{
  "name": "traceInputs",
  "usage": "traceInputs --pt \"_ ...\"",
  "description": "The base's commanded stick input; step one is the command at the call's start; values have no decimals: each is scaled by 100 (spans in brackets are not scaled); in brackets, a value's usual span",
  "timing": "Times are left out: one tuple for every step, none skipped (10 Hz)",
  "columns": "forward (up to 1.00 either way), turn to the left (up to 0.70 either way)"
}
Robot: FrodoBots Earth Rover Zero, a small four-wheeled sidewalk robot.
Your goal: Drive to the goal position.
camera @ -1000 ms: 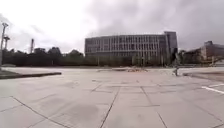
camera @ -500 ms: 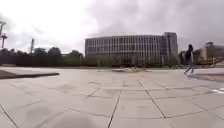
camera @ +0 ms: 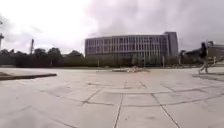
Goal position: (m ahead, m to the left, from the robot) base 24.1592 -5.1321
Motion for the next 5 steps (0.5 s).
traceInputs --pt "70 0" --pt "70 0" --pt "70 0" --pt "70 0" --pt "70 0"
